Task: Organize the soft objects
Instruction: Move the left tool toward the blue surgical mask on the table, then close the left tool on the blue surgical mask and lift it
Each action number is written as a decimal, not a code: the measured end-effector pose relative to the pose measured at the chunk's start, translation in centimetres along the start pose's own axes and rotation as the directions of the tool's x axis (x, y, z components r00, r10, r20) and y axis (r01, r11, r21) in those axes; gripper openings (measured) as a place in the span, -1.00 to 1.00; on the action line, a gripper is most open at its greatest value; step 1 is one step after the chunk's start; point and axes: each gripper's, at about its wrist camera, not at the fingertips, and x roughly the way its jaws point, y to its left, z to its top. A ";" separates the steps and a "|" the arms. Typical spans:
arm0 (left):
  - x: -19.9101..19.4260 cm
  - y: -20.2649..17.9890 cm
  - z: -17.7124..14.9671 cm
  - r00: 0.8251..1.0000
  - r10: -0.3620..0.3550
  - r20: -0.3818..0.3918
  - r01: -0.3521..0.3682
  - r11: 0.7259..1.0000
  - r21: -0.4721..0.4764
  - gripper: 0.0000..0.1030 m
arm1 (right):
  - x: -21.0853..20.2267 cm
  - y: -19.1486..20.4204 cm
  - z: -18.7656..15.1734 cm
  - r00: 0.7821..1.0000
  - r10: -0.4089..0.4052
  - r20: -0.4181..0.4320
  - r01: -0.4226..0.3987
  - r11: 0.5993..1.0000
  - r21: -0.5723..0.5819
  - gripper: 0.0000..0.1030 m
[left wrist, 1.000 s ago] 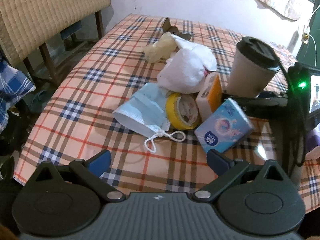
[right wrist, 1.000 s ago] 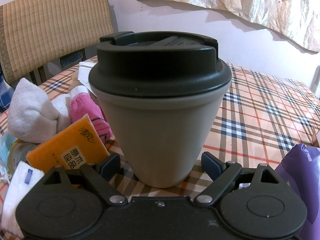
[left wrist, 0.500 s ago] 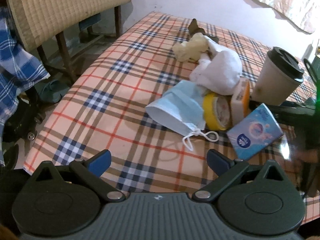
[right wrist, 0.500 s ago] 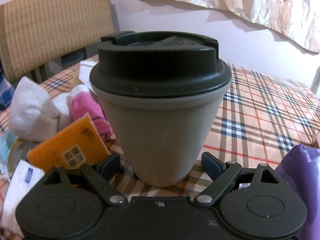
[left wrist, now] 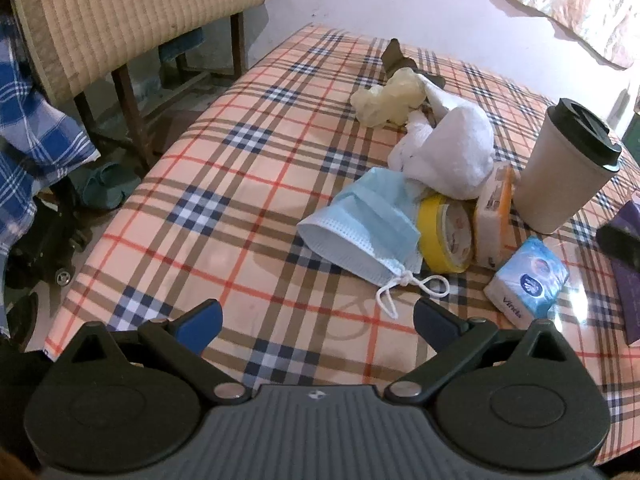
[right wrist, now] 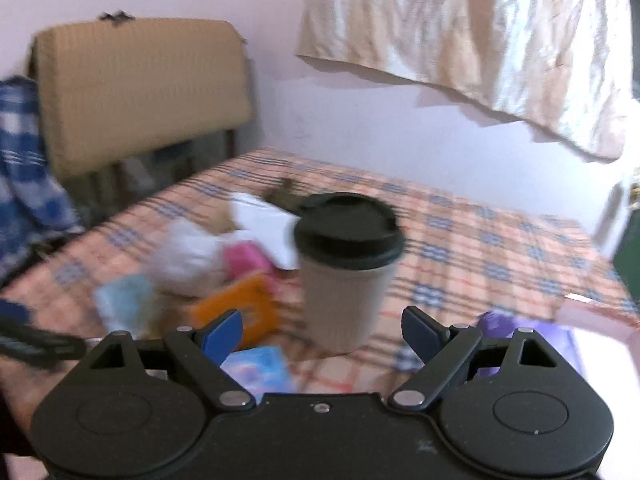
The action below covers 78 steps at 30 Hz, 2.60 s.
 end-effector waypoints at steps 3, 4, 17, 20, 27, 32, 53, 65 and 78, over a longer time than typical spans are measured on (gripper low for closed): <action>0.0 -0.3 0.0 1.000 -0.004 0.003 0.004 1.000 0.012 1.00 | -0.1 2.1 -1.1 0.998 0.062 -0.023 -0.061 0.998 0.011 0.97; 0.0 -0.3 0.0 1.000 -0.004 0.003 0.004 1.000 0.016 1.00 | 0.1 2.6 -1.4 0.997 0.065 -0.032 -0.065 0.998 0.006 0.97; -0.1 -0.3 0.1 1.000 -0.013 0.015 0.013 1.000 0.014 1.00 | 1.6 5.0 -3.0 0.993 0.074 -0.095 -0.074 0.997 0.003 0.97; -0.1 -0.4 0.2 1.000 -0.015 0.016 0.015 1.000 0.014 1.00 | 1.8 4.8 -3.0 0.992 0.079 -0.100 -0.080 0.997 0.002 0.97; 0.1 -0.4 0.4 1.000 -0.017 0.014 0.017 1.000 0.013 1.00 | 2.1 5.0 -2.8 0.992 0.078 -0.101 -0.080 0.997 -0.013 0.97; 0.4 -0.5 0.6 1.000 -0.012 0.013 0.012 1.000 0.019 1.00 | 2.5 4.9 -3.0 0.990 0.081 -0.115 -0.083 0.996 -0.014 0.97; 3.3 -0.2 1.8 0.999 -0.039 0.007 0.038 0.991 0.128 1.00 | 5.0 4.9 -3.2 0.982 0.092 -0.164 -0.100 0.994 -0.040 0.97; 6.7 -1.1 3.3 0.991 -0.117 0.065 0.101 0.971 0.217 0.71 | 5.6 4.0 -2.7 0.982 0.079 -0.172 -0.088 0.995 -0.044 0.97; 3.3 -0.3 1.8 0.973 -0.201 0.115 0.183 0.972 0.148 -0.46 | 7.0 3.1 -3.1 0.979 0.078 -0.187 -0.083 0.996 -0.024 0.97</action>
